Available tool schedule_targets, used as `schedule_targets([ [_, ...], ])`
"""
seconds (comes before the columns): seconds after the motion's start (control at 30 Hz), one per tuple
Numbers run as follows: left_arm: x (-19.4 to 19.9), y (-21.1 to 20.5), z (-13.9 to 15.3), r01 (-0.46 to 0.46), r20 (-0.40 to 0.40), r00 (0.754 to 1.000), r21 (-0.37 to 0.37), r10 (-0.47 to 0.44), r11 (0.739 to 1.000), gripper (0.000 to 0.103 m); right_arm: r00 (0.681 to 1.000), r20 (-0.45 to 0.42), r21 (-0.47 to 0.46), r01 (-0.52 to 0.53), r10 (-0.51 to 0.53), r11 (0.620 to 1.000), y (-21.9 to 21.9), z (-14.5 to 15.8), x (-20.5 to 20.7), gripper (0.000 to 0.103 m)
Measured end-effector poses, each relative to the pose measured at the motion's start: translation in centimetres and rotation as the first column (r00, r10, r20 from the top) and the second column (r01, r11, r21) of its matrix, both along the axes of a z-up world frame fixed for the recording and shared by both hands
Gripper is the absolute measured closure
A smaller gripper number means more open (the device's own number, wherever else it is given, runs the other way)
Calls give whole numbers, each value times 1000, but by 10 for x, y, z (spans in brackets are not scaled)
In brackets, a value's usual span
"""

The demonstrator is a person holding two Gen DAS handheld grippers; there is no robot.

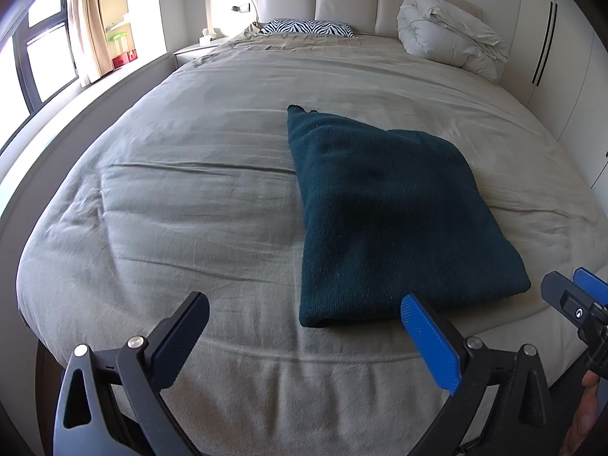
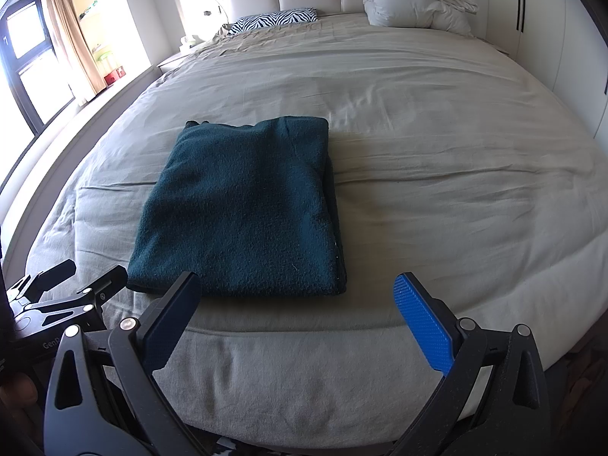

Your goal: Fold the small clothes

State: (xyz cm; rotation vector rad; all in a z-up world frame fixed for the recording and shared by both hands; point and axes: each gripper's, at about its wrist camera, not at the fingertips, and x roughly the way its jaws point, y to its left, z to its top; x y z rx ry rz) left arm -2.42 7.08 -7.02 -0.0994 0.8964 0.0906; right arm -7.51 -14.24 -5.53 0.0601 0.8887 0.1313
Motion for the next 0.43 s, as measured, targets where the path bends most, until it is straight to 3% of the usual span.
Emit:
schedule_targets([
  [0.43, 0, 6, 0, -4, 4, 1000, 2, 4, 1000, 0, 1000, -6, 2, 0, 0, 1000, -3, 0, 0, 0],
])
